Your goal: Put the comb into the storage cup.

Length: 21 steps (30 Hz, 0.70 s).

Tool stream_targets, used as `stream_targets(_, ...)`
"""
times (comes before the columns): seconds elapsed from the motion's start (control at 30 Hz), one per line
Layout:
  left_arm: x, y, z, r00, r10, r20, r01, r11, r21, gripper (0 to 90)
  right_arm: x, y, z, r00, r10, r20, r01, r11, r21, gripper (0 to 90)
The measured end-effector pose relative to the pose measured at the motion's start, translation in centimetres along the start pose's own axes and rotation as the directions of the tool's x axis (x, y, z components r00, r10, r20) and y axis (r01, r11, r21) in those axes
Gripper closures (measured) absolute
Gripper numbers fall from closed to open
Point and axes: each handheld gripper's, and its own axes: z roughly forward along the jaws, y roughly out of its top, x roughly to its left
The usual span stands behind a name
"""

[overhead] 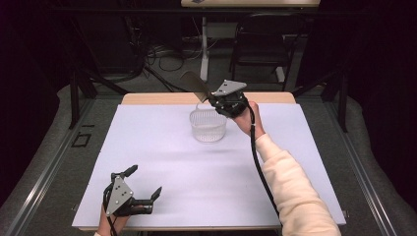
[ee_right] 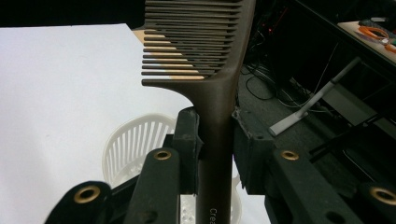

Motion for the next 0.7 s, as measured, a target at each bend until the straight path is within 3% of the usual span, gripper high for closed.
stream_targets(0.7,0.02,0.02,-0.02,1.0000,-0.001,0.002,0.001,1.0000,-0.003,0.1,0.42,-0.07,0.81,1.0000,0.008,-0.004,-0.008,1.000,-0.027,72.4)
